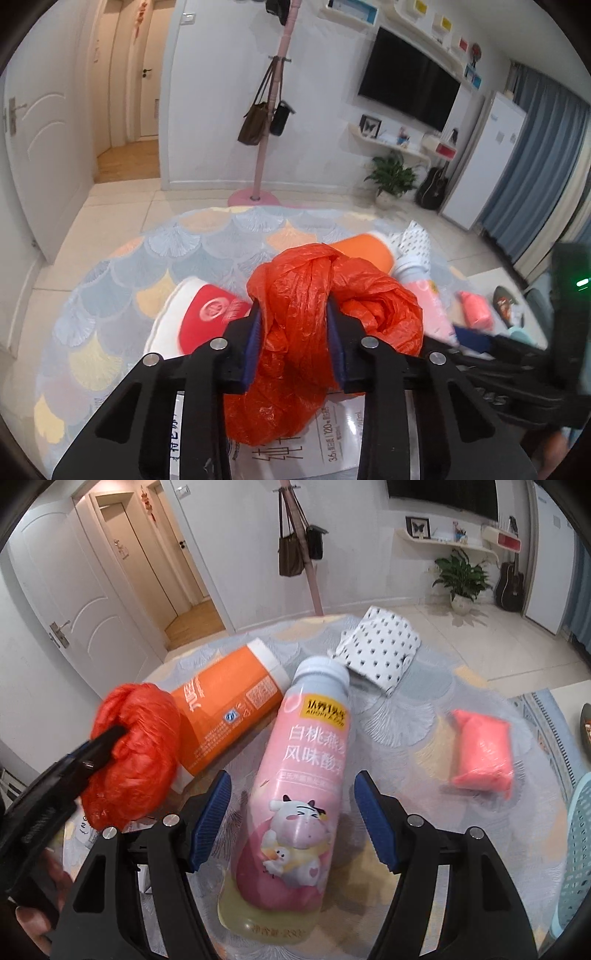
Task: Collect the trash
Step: 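Grasp the orange plastic bag with the left tool while the right tool grasps the pink yogurt bottle, then drop the orange bag from the left tool into the basket while the right tool drops the yogurt bottle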
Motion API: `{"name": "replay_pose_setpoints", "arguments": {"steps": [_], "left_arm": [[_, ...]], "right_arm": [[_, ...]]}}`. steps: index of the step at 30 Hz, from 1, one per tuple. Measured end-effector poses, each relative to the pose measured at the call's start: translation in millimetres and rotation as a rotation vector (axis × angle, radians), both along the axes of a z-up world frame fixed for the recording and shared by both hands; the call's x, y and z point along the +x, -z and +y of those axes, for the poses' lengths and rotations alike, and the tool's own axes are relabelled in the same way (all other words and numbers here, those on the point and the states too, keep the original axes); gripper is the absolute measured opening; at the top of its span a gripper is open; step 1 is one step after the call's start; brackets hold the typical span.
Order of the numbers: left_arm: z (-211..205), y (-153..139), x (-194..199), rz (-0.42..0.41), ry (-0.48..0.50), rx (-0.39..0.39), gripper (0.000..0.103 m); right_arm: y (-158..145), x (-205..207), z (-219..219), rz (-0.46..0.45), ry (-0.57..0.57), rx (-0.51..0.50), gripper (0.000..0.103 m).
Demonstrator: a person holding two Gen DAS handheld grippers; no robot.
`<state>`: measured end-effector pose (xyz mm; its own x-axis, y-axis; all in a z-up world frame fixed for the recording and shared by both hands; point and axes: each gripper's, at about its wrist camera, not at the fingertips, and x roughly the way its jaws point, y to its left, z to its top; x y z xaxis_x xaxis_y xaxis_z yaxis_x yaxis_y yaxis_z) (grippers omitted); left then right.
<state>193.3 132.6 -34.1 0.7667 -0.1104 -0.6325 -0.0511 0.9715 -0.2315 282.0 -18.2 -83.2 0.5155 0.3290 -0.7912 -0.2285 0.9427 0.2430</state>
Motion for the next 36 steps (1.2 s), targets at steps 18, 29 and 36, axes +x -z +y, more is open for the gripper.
{"name": "replay_pose_setpoints", "arguments": {"steps": [18,29,36], "left_arm": [[-26,-62,-41,-0.168,0.061,-0.031,0.029],[-80,-88,-48,-0.221,0.168,-0.016,0.029],[-154,-99,-45,-0.241,0.299,0.002,0.029]], "right_arm": [[-29,-40,-45,-0.055,0.008,0.083,0.046],[-90,-89,-113,-0.241,0.111,0.112,0.046],[-116,-118,-182,-0.362,0.247,0.078,0.046]]}}
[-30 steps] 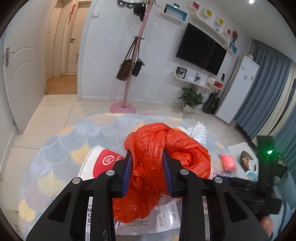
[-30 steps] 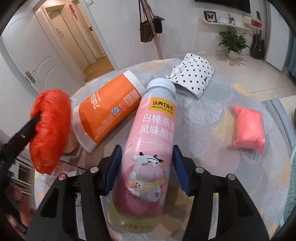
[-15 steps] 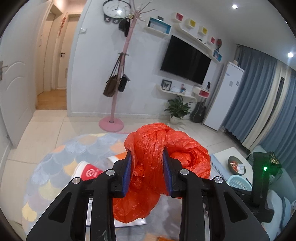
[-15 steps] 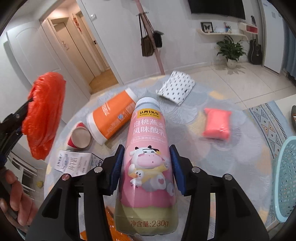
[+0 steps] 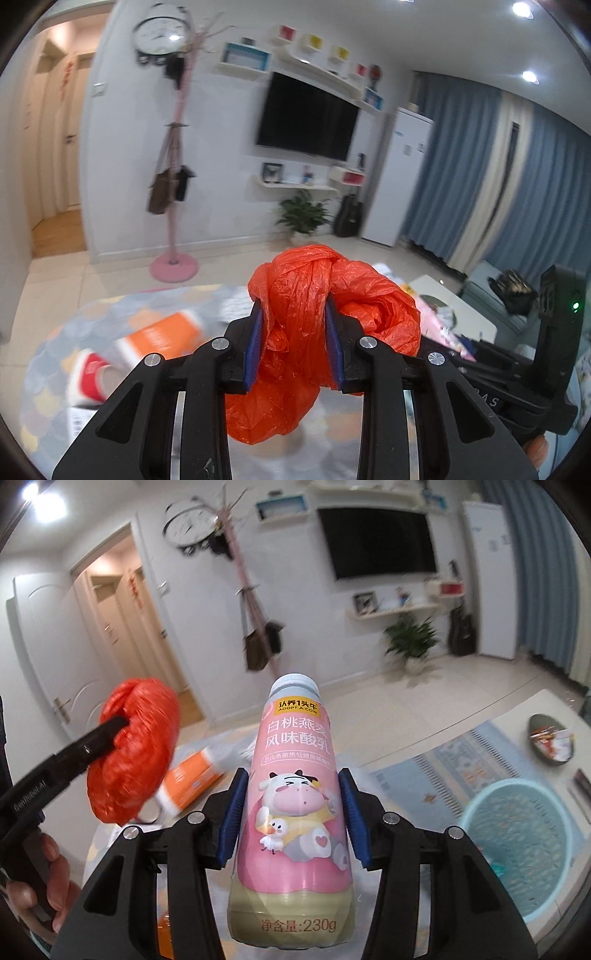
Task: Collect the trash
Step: 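Drop the orange bag from the left tool into the basket while the right tool drops the yogurt bottle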
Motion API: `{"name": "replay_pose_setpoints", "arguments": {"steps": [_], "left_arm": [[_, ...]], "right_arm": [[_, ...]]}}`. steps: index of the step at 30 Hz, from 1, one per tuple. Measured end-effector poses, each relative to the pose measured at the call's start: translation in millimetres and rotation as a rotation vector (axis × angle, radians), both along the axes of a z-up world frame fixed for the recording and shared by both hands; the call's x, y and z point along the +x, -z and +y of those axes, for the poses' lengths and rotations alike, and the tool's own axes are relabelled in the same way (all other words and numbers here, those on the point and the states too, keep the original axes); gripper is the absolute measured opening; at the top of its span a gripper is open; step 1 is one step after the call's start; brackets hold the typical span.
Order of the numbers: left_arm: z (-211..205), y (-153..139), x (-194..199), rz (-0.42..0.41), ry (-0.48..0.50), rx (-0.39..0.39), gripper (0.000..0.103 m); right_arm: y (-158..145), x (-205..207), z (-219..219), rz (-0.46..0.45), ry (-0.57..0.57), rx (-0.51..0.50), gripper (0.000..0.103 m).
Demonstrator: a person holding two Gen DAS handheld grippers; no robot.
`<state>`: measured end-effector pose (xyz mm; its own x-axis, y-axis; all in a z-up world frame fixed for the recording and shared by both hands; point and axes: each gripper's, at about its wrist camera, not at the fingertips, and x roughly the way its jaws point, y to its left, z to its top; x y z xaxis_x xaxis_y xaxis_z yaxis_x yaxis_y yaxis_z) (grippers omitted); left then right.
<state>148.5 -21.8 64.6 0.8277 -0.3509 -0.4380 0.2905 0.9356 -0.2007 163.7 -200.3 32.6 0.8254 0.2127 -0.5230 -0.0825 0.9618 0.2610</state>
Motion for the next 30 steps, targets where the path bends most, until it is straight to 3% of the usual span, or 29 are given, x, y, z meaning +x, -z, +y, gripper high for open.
{"name": "replay_pose_setpoints", "arguments": {"steps": [6,14,23,30], "left_arm": [[-73,2,7,0.001,0.119,0.048,0.029],[-159,26,22,0.059,0.262,0.102,0.029],[-228,76,40,0.168,0.37,0.151,0.029],[-258,116,46,0.257,0.42,0.216,0.03]], "right_arm": [[-6,-19,-70,-0.044,0.141,0.012,0.046],[14,-39,-164,-0.017,0.311,0.08,0.046],[69,-41,-227,0.114,0.451,0.115,0.046],[118,-34,-256,0.27,0.522,0.169,0.046]]}}
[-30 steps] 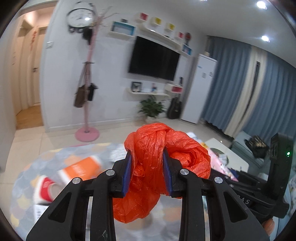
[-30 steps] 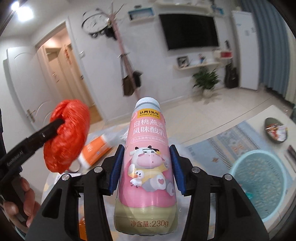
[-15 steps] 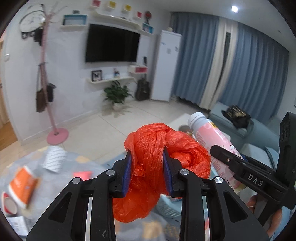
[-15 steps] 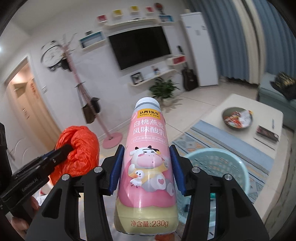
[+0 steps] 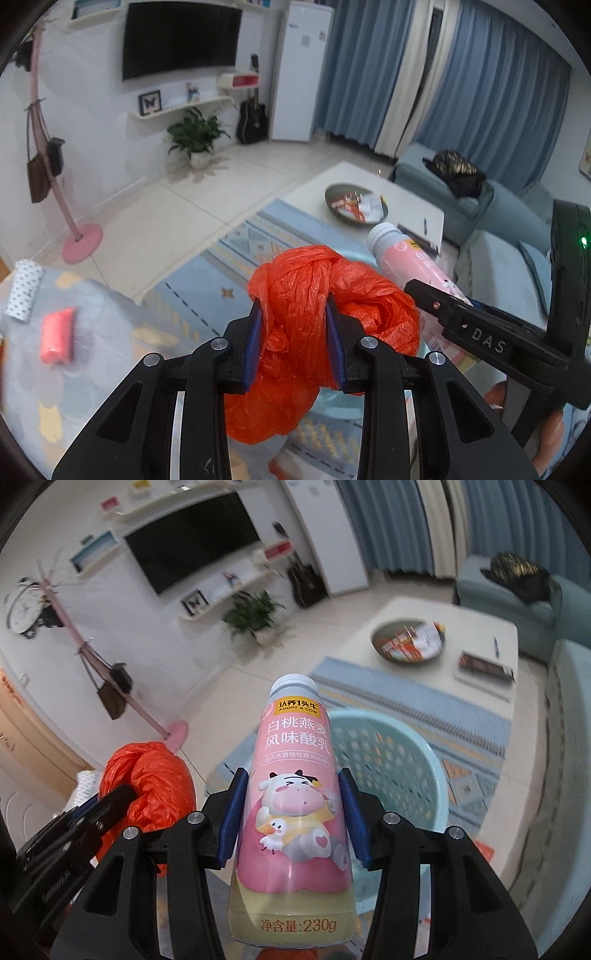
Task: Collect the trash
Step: 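Drop the orange bag from the left tool into the basket while the right tool drops the yogurt bottle, then move the left tool to the white carton while the right tool approaches the pink packet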
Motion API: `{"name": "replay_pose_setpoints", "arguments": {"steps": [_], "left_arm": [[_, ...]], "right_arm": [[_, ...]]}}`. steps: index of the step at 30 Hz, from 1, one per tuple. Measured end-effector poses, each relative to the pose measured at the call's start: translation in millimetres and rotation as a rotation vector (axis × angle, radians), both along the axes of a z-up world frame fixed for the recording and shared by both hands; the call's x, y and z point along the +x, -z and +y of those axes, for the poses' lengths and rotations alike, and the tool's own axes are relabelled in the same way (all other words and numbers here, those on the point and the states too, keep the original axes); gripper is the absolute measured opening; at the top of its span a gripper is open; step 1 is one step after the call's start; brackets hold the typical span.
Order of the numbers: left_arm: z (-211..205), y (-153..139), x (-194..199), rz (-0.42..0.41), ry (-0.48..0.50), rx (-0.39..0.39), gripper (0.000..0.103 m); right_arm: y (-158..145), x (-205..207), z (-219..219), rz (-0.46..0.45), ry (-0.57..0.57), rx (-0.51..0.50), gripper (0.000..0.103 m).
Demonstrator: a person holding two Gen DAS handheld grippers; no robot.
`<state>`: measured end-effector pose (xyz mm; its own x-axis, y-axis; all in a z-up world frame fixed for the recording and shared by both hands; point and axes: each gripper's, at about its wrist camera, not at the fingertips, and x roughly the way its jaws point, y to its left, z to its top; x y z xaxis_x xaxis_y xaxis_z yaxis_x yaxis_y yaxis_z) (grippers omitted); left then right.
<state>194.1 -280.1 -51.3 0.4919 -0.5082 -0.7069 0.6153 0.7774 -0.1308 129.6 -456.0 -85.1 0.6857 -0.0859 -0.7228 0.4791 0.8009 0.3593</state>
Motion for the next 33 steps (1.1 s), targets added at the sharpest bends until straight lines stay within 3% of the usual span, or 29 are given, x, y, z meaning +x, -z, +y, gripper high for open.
{"name": "replay_pose_setpoints", "arguments": {"steps": [5,13,20,29,33], "left_arm": [[-12,10,-4,-0.002,0.021,0.037,0.052],[5,-3,-23,-0.041,0.007,0.003,0.057],[38,-19,-36,-0.059,-0.039,-0.055,0.057],[111,-45,-51,-0.102,-0.153,-0.132,0.057],[156,-52,-52,-0.083,-0.216,-0.186,0.057]], "right_arm": [[11,-5,-7,0.029,0.024,0.004,0.046],[-2,-11,4,-0.001,0.013,-0.018,0.046],[-20,-9,36,-0.038,-0.062,-0.05,0.046],[-58,-5,108,-0.153,-0.215,-0.123,0.046],[-71,2,147,-0.178,-0.298,-0.157,0.046]]}}
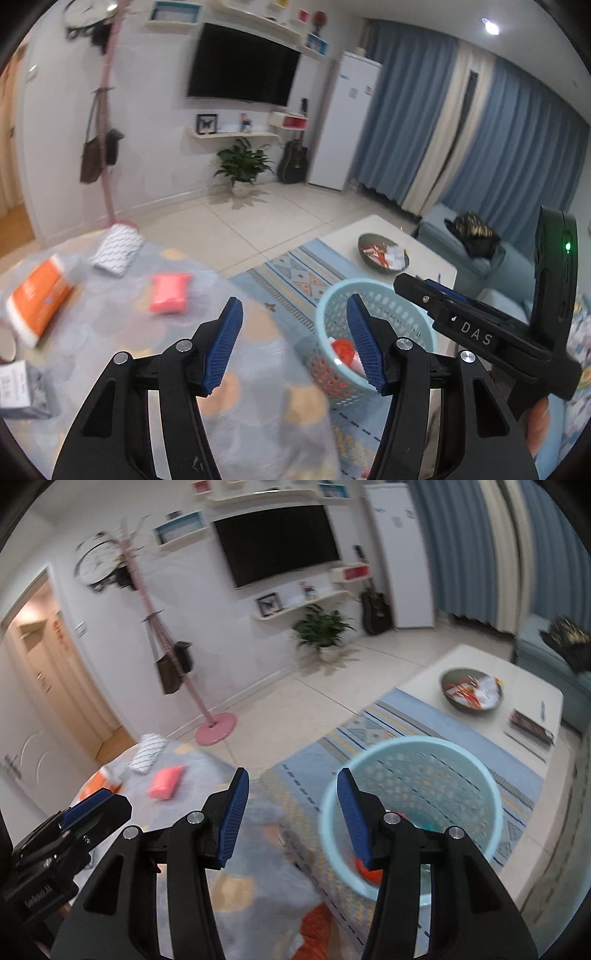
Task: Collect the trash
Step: 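Move the left tool to the white carton while the right tool approaches the pink packet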
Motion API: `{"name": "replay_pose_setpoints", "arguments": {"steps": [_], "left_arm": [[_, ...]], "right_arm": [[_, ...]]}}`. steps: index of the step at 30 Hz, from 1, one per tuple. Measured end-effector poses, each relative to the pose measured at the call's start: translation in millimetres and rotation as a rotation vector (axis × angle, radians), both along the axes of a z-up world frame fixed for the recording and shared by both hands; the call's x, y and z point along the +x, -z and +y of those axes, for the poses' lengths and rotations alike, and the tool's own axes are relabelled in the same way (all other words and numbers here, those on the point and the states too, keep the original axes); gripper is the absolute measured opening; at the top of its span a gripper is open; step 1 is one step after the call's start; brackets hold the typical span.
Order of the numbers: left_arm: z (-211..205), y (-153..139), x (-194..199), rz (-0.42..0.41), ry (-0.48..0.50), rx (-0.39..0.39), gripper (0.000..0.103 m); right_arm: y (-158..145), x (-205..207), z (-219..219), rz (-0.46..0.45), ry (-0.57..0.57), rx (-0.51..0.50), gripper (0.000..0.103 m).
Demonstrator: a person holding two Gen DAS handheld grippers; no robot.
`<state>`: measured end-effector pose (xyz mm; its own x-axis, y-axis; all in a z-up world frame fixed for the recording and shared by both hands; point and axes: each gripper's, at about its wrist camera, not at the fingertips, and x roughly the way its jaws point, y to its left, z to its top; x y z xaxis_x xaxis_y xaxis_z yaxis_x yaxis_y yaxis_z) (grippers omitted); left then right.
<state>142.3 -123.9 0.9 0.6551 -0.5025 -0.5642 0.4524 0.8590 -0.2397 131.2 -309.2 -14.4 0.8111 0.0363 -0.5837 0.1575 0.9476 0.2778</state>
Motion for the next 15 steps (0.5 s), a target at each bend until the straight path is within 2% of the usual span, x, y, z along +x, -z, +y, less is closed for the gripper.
{"name": "replay_pose_setpoints", "arguments": {"steps": [5,15], "left_arm": [[54,-7,-3,-0.006,-0.099,-0.01,0.057],[185,-8,-17,-0.001,-0.391,0.015,0.057]], "right_arm": [[-12,6,50,-0.033,-0.107,-0.035,0.046],[-15,25,133,-0.029,-0.271,-0.092,0.047]]}}
